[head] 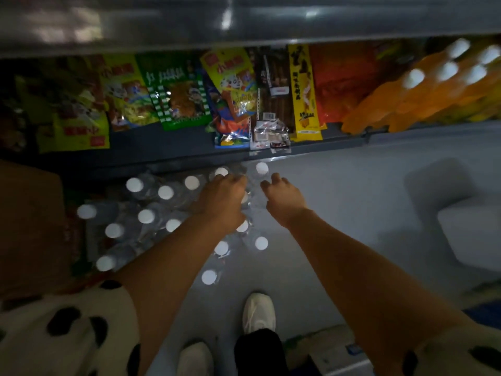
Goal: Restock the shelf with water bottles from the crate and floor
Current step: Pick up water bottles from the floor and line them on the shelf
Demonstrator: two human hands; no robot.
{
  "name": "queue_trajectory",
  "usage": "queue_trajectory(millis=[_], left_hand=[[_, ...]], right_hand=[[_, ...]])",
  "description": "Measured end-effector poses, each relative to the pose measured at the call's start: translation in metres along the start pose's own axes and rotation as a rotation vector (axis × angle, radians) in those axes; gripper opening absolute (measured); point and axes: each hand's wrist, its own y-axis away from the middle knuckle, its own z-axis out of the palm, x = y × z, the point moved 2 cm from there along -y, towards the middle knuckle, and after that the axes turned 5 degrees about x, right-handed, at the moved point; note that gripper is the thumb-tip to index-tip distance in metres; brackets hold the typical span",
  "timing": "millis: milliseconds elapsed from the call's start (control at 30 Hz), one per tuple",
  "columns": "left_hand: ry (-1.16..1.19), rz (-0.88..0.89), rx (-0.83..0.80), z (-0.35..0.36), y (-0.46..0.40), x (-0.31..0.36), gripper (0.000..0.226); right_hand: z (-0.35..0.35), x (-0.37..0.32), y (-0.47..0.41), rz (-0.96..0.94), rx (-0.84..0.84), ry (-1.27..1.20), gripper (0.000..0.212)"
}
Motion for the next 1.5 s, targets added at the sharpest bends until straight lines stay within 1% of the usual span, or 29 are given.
queue_trajectory(millis=[67,167,200,267,333,467,567,633,733,800,833,933,1000,1100,1200,1267,1300,1333,1400,1433,1500], left_hand=[[0.022,0.004,-0.012,-0.019,0.015,0.008,0.067],[0.066,0.013,-0.007,-0.064,0.049,0.025,0.063],[0.098,0.015,-0.003,-0.082,0.063,0.031,0.064],[0.172,0.028,0.001,-0.119,0.091,0.044,0.074],[0.213,0.054,0.004,-0.166,0.122,0.06,0.085],[0.261,0.168,0.083,-0.275,0.187,0.096,0.087],[0.345,0.22,0.146,-0.351,0.237,0.119,0.092],[0.378,0.266,0.188,-0.397,0.269,0.132,0.094],[0.409,0.346,0.227,-0.463,0.321,0.151,0.086],[0.425,0.395,0.266,-0.501,0.349,0.158,0.077],[0.444,0.412,0.282,-0.519,0.364,0.161,0.076],[0.514,0.426,0.331,-0.564,0.395,0.164,0.078],[0.534,0.449,0.387,-0.588,0.414,0.167,0.068],[0.519,0.469,0.538,-0.62,0.44,0.172,0.048],[0.482,0.445,0.665,-0.65,0.454,0.174,0.038],[0.448,0.402,0.74,-0.673,0.463,0.177,0.036],[0.446,0.385,0.776,-0.684,0.466,0.179,0.036],[0.441,0.372,0.821,-0.696,0.469,0.181,0.037],[0.437,0.357,0.888,-0.719,0.473,0.185,0.047],[0.447,0.356,0.901,-0.731,0.472,0.187,0.048],[0.446,0.335,0.918,-0.756,0.471,0.19,0.042]], right_hand=[[-0.036,-0.003,0.02,-0.023,0.006,-0.014,0.04],[-0.109,-0.006,0.06,-0.08,0.0,-0.045,0.042],[-0.137,-0.009,0.075,-0.094,0.002,-0.061,0.042],[-0.199,-0.015,0.109,-0.117,0.019,-0.086,0.041],[-0.268,-0.025,0.147,-0.158,0.049,-0.071,0.042],[-0.405,-0.052,0.225,-0.207,0.076,-0.031,0.041],[-0.504,-0.075,0.291,-0.247,0.175,-0.088,0.029],[-0.568,-0.092,0.335,-0.281,0.232,-0.083,0.028],[-0.657,-0.117,0.394,-0.334,0.341,-0.077,0.026],[-0.707,-0.132,0.428,-0.367,0.382,-0.092,0.018],[-0.728,-0.139,0.444,-0.383,0.397,-0.105,0.017],[-0.78,-0.16,0.486,-0.404,0.45,-0.154,0.02],[-0.805,-0.172,0.507,-0.426,0.483,-0.154,0.023],[-0.836,-0.186,0.529,-0.438,0.524,-0.18,0.028],[-0.86,-0.193,0.541,-0.413,0.64,-0.255,0.045],[-0.869,-0.196,0.545,-0.399,0.711,-0.368,0.055],[-0.872,-0.197,0.545,-0.402,0.715,-0.445,0.056],[-0.876,-0.199,0.545,-0.41,0.705,-0.507,0.051],[-0.887,-0.202,0.542,-0.411,0.697,-0.54,0.038],[-0.895,-0.204,0.54,-0.408,0.704,-0.54,0.038],[-0.914,-0.209,0.536,-0.41,0.732,-0.548,0.044]])
